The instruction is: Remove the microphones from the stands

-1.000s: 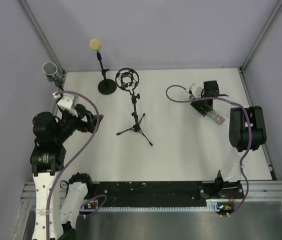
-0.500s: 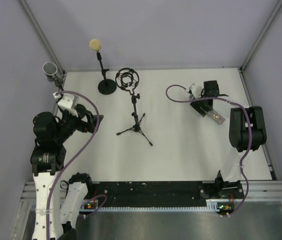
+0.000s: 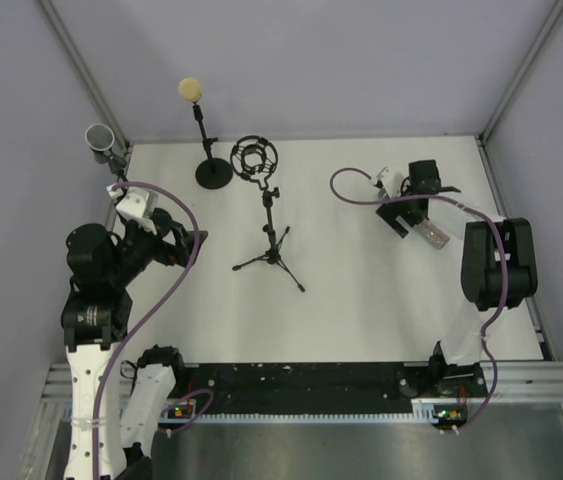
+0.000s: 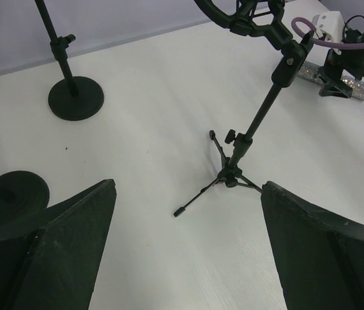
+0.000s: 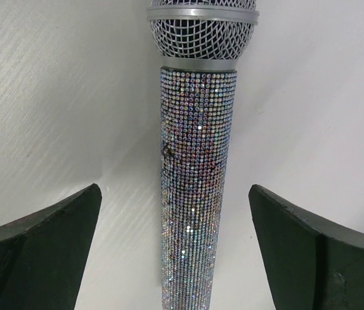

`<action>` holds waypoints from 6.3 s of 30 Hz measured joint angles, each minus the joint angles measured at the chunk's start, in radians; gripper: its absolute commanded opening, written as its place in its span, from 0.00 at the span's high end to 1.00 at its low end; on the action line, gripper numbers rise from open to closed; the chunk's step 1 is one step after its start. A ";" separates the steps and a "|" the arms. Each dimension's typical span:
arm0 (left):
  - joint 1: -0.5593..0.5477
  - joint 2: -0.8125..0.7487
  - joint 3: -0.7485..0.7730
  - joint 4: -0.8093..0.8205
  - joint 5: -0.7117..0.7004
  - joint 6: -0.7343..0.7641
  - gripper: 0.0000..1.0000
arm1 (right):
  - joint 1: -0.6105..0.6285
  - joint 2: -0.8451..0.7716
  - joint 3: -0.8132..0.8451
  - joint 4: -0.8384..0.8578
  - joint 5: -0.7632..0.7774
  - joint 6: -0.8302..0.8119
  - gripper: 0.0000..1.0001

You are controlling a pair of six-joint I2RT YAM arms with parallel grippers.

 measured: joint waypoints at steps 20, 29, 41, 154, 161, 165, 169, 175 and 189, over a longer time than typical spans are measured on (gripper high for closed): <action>0.001 0.136 -0.021 0.189 0.159 -0.016 0.01 | 0.008 -0.524 0.063 0.024 -0.365 0.249 0.01; 0.001 0.172 -0.227 0.401 0.316 -0.030 0.01 | 0.232 -0.823 -0.267 0.407 -0.580 0.452 0.03; 0.014 0.151 -0.322 0.524 0.407 -0.032 0.01 | 0.470 -0.698 -0.427 0.733 -0.452 0.583 0.07; 0.155 0.117 -0.486 0.785 0.648 -0.121 0.01 | 0.662 -0.259 -0.427 0.962 -0.492 0.509 0.51; 0.155 0.117 -0.486 0.785 0.633 -0.121 0.01 | 0.692 -0.250 -0.427 0.962 -0.442 0.497 0.85; 0.155 0.118 -0.486 0.785 0.633 -0.120 0.01 | 0.701 -0.246 -0.422 0.960 -0.425 0.500 1.00; 0.155 0.118 -0.486 0.785 0.644 -0.116 0.01 | 0.701 -0.246 -0.398 0.912 -0.425 0.498 1.00; 0.132 0.118 -0.485 0.771 0.669 -0.080 0.01 | 0.664 -0.269 -0.370 0.805 -0.515 0.498 1.00; -0.247 0.308 -0.180 0.268 0.502 0.464 0.08 | 0.536 -0.346 -0.339 0.689 -0.886 0.674 1.00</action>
